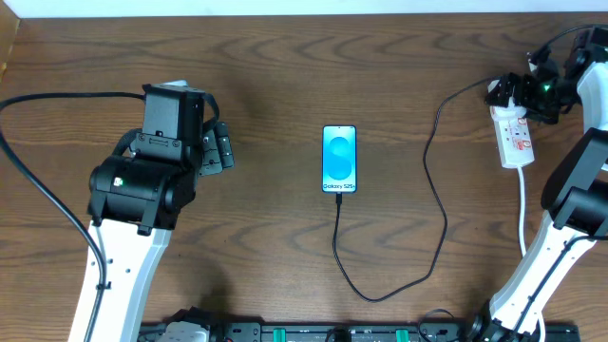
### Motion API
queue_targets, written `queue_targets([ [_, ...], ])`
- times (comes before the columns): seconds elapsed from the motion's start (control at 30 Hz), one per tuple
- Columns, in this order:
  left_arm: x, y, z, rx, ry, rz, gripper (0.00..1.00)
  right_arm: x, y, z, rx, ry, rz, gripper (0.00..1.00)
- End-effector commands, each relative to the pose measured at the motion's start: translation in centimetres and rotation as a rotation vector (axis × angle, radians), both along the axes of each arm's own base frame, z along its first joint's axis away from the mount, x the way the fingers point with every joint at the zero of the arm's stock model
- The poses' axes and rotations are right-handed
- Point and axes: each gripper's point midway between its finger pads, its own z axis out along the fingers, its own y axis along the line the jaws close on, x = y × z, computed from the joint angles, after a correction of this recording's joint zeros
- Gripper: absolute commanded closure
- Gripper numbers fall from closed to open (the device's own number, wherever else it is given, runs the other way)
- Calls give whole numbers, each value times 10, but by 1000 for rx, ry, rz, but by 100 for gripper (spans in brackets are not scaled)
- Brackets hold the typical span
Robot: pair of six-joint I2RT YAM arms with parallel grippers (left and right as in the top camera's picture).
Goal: Plug charger to phone and switch on socket
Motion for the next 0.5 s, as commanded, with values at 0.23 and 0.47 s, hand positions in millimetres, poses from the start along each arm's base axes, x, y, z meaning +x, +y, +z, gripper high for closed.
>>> queue_targets([
  [0.23,0,1,2,10,-3,0,8,1,-1,2,-66,38,26,1],
  [0.47,0,1,2,10,-3,0,8,-2,0,10,-57,49,24,1],
])
